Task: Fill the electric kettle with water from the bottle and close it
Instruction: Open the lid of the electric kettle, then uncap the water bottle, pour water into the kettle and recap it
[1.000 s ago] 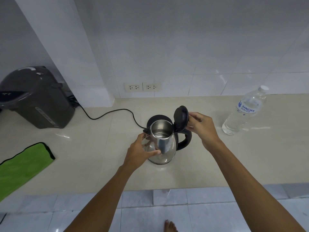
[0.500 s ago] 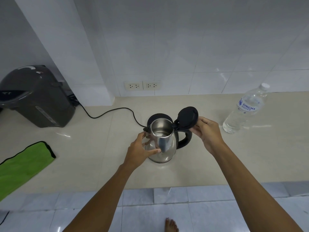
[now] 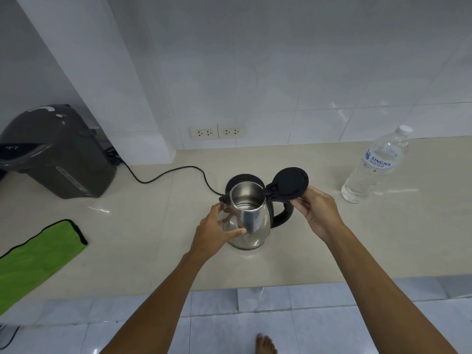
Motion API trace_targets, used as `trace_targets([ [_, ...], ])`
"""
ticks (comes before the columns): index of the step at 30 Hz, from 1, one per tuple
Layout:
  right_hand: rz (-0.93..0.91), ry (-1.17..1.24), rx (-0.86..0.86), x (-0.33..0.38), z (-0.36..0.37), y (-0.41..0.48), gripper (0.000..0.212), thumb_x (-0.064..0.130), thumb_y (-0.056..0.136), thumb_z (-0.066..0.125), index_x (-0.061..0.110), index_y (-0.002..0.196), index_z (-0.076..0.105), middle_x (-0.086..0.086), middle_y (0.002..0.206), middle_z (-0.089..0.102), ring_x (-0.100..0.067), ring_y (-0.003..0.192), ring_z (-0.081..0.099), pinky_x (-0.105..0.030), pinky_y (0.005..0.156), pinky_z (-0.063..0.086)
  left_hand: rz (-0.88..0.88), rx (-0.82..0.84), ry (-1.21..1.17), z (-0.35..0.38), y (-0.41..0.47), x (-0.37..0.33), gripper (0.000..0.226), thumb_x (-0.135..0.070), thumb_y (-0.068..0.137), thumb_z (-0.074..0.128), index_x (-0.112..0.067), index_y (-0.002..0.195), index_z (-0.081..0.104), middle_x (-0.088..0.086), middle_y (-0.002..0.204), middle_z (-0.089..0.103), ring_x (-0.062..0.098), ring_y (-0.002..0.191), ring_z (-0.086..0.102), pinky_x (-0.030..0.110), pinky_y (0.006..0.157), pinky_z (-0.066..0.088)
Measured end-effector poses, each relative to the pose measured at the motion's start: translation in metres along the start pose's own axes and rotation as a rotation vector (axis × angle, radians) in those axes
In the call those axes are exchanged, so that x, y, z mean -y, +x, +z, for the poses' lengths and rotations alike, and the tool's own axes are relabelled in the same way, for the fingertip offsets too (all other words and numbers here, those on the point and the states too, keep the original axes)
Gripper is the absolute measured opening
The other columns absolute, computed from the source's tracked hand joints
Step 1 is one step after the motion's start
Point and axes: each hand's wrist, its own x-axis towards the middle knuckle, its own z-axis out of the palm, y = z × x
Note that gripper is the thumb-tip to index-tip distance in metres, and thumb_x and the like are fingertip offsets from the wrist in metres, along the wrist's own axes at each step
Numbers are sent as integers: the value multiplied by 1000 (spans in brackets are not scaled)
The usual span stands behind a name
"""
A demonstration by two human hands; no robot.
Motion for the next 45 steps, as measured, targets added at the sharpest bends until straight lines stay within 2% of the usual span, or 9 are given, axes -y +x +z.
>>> trace_targets([
  [6, 0, -17, 9, 1, -2, -1, 24, 3, 98, 63, -4, 118, 72, -17, 113, 77, -28, 105, 76, -31, 92, 61, -7, 12, -8, 0, -1, -1, 92, -35, 70, 101, -28, 146, 49, -25, 130, 56, 13, 133, 62, 41, 113, 52],
  [11, -14, -161, -34, 8, -11, -14, 22, 9, 98, 65, 3, 117, 74, -13, 112, 79, -28, 103, 77, -37, 94, 60, 8, -30, 27, 0, -6, -2, 106, -38, 70, 100, -29, 156, 37, -7, 153, 55, 17, 138, 58, 44, 114, 50],
  [14, -105, -466, -103, 12, -20, -33, 17, 21, 98, 67, 16, 110, 76, -5, 110, 79, -21, 96, 78, -37, 86, 63, 61, -136, 167, 4, -20, -7, 102, -48, 79, 91, -24, 160, 32, -4, 158, 47, 20, 142, 50, 48, 111, 51],
  [18, -374, -1131, -130, 11, -37, -59, 32, 35, 98, 64, 22, 126, 71, 4, 121, 75, -13, 103, 72, -34, 95, 56, 251, -328, 390, 8, -42, -18, 87, -56, 87, 79, -9, 152, 44, 9, 155, 48, 29, 139, 49, 50, 107, 51],
  [23, -486, -1599, -64, 15, -53, -96, 54, 43, 98, 63, 22, 146, 55, 0, 145, 61, -23, 132, 57, -44, 102, 52, 533, -305, 557, 21, -61, -41, 74, -63, 91, 63, -7, 139, 60, 10, 142, 63, 31, 126, 62, 44, 95, 52],
  [27, -469, -1832, -77, 32, -66, -111, 67, 50, 95, 64, 23, 153, 44, -3, 157, 47, -28, 141, 46, -44, 106, 47, 690, -230, 590, 48, -68, -65, 74, -63, 91, 63, -5, 138, 61, 9, 140, 65, 28, 127, 62, 45, 101, 55],
  [34, -434, -1965, -179, 93, -109, -100, 74, 53, 93, 65, 24, 156, 39, -6, 162, 41, -32, 145, 41, -45, 111, 41, 729, -68, 580, 118, -53, -119, 80, -71, 95, 52, -11, 146, 52, 4, 150, 57, 26, 135, 57, 48, 102, 55],
  [41, -469, -1977, -262, 161, -160, -44, 76, 54, 92, 65, 24, 156, 38, -6, 161, 42, -33, 143, 43, -46, 109, 43, 670, -1, 603, 192, 12, -177, 82, -68, 98, 58, -13, 157, 42, 2, 163, 43, 23, 148, 44, 41, 111, 41],
  [45, -506, -1923, -263, 196, -185, 5, 78, 55, 91, 66, 24, 156, 36, -6, 160, 43, -33, 142, 44, -46, 108, 44, 600, 9, 561, 238, 62, -208, 83, -67, 96, 62, -13, 155, 42, 2, 161, 45, 24, 146, 45, 41, 109, 42],
])
